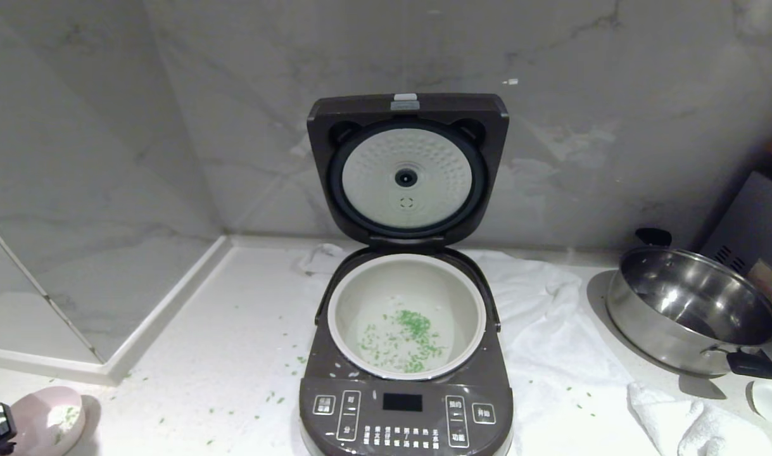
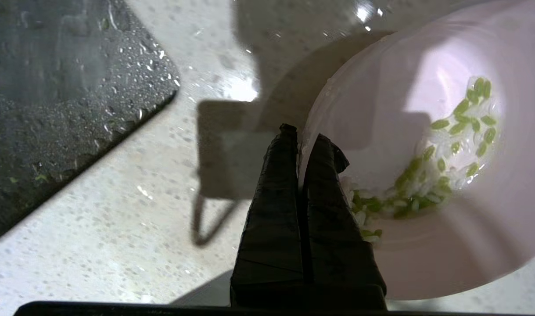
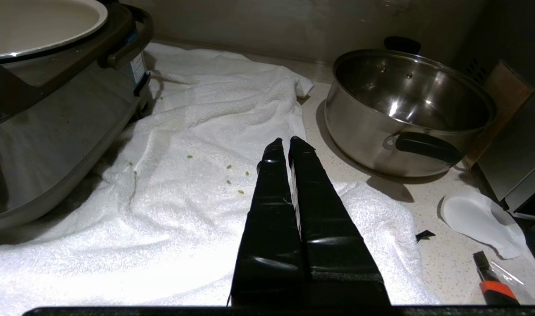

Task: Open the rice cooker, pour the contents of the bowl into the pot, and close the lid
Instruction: Place the bowl on the table

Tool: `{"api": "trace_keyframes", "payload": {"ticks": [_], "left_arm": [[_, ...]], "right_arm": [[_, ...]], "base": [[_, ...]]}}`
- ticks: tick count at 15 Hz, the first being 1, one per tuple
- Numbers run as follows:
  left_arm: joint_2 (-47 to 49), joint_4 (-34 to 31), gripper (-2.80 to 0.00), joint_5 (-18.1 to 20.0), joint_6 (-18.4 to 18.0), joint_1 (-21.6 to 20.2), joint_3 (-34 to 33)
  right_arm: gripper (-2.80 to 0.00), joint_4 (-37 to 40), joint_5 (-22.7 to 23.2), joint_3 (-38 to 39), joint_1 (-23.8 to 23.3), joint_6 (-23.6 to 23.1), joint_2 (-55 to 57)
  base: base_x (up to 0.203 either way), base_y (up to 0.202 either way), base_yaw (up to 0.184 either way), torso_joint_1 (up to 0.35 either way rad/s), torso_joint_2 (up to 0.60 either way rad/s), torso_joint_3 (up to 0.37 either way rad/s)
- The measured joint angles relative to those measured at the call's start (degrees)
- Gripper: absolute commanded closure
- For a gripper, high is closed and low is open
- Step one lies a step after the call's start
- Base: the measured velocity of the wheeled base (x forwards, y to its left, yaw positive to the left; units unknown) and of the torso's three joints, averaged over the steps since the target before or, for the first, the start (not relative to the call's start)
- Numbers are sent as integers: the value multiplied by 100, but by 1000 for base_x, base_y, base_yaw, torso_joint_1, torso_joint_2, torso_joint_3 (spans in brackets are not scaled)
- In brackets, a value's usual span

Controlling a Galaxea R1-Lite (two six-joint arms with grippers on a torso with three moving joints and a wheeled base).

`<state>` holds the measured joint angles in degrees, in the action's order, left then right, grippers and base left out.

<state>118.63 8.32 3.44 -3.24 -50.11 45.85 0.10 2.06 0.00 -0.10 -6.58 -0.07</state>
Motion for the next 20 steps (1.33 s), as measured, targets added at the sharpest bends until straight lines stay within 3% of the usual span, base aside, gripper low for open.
{"api": "trace_keyframes", "payload": {"ticks": [3,4,12,15,18,20], "left_arm": [[171,-19,0,0,-202,-234,185],[197,-50,-280,0,-227,-259,194],[-178,-231,-280,391,-194,-143,288],[-727,-455,-280,842,-25,65,316],[-1716,-1481,-280,1388,55,769,296],[-2467,-2202,-280,1653,98,1553,269]], "right_arm": [[0,0,2,0,0,-2,0],[0,0,0,0,0,-2,0],[0,-2,-7,0,0,10,0],[0,12,-9,-5,0,6,0],[0,15,-11,-10,10,45,0],[0,15,-17,-9,10,66,0]], "base": [[0,0,0,0,0,0],[0,0,0,0,0,0],[0,0,0,0,0,0],[0,0,0,0,0,0],[0,0,0,0,0,0],[0,0,0,0,0,0]]}}
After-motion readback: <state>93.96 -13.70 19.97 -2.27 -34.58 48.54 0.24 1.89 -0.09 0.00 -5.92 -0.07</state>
